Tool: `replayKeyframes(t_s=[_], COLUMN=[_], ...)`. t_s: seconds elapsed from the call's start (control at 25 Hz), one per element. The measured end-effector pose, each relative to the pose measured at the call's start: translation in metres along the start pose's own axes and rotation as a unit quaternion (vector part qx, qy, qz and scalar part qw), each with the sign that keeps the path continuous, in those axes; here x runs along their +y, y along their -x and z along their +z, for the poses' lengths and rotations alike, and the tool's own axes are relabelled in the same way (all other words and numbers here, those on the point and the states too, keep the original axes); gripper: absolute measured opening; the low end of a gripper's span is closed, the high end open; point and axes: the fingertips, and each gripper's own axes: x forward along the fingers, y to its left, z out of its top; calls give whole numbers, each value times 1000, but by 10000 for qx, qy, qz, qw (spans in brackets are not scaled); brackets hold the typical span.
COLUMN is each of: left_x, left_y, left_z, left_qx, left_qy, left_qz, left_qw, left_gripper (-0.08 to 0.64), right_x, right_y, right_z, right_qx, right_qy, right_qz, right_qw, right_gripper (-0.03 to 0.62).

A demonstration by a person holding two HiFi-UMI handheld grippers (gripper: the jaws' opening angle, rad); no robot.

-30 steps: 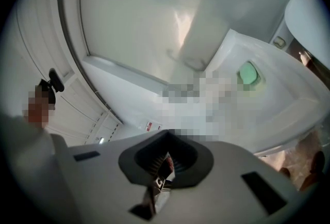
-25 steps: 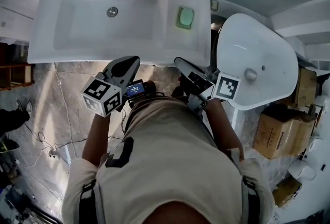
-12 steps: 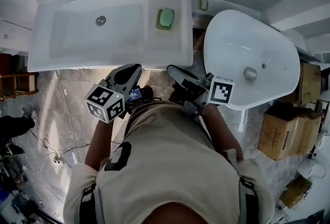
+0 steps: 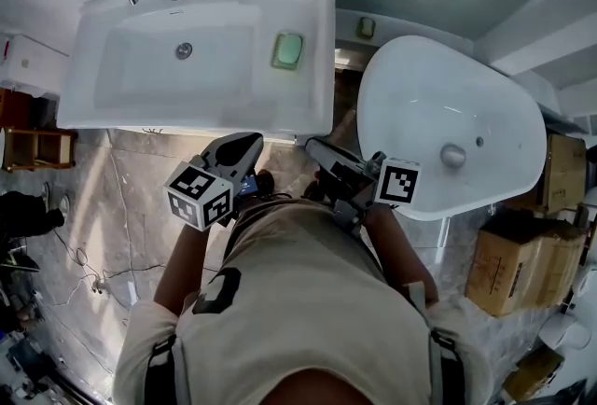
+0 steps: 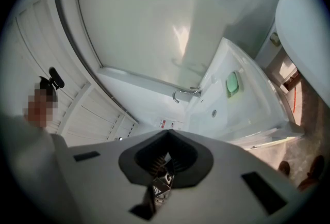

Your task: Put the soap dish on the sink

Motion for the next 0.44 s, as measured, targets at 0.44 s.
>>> replayKeyframes(t_s=[0.44], left_x=[-19], left_y=[-6], left_z=[-3], left_qx=[62], left_qy=[87], left_qz=[410], left_qw=[9991], left_gripper=[18], right_x=[-13], right_y=[16], right_z=[-1], right_qx=[535], right_qy=[-108], right_qz=[8], right_qw=[9985], right_gripper=[11])
